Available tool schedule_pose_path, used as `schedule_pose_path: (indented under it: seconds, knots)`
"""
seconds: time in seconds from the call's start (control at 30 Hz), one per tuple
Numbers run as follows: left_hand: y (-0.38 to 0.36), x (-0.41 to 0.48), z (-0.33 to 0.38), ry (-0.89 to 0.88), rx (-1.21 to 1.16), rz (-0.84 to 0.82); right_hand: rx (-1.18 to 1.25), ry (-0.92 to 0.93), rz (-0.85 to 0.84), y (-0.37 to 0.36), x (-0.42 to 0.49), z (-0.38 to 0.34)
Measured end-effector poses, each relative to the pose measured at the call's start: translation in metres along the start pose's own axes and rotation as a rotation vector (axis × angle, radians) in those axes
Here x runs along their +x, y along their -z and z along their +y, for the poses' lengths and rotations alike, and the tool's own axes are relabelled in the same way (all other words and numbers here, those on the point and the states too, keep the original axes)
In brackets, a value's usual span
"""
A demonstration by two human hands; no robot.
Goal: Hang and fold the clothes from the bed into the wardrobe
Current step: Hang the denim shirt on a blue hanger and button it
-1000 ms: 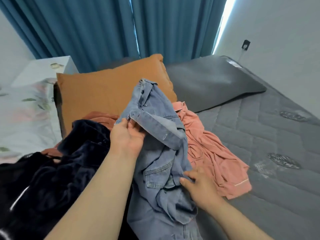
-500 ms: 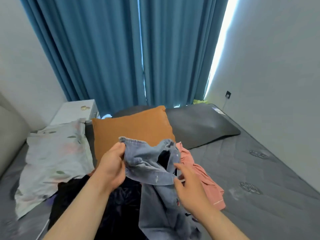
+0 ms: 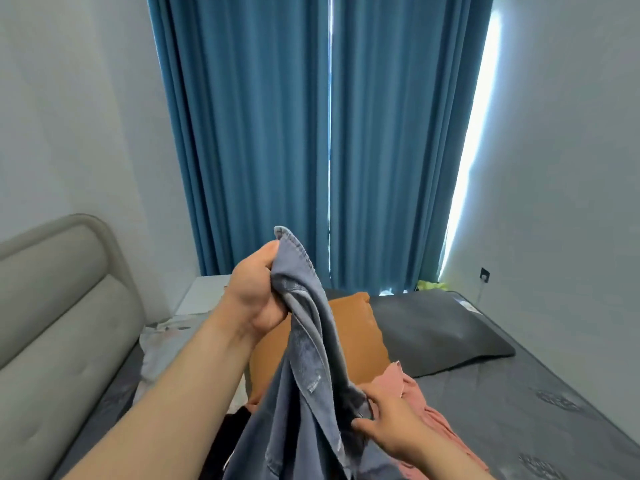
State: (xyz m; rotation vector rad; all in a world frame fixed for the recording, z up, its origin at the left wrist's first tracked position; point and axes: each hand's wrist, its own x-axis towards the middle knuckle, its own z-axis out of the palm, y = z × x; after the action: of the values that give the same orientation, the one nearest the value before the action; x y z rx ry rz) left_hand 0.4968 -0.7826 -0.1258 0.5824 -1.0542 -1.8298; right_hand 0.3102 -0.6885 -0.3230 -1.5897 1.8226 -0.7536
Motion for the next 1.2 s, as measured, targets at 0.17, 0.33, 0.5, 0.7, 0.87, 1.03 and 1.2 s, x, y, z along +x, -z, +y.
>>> schedule_pose_path:
  seconds: [0.17, 0.33, 0.5, 0.7, 0.87, 1.03, 1.2]
  knots:
    - [0.012, -0.018, 0.051, -0.147, 0.005, -0.087, 0.105, -0.036, 0.188, -0.012, -0.004, -0.030]
    - [0.063, -0.032, 0.094, -0.280, 0.717, -0.056, -0.120, -0.101, 0.398, 0.052, 0.005, -0.040]
    - [0.105, -0.022, 0.130, -0.553, 1.572, 0.250, -0.413, -0.034, 0.369, 0.129, 0.008, -0.103]
    - [0.124, -0.021, 0.157, -0.596, 1.704, 0.360, -0.554, 0.089, 0.478, 0.194, 0.003, -0.179]
    - [0.114, -0.030, 0.180, -0.840, 2.068, 0.049, -0.241, 0.136, 0.684, 0.235, -0.007, -0.207]
    - [0.074, -0.021, 0.202, -0.652, 2.135, 0.397, -0.040, 0.110, 0.660, 0.245, -0.020, -0.231]
    - [0.043, -0.034, 0.200, -0.034, 0.819, 0.364, 0.414, -0.069, 0.439, 0.230, -0.023, -0.256]
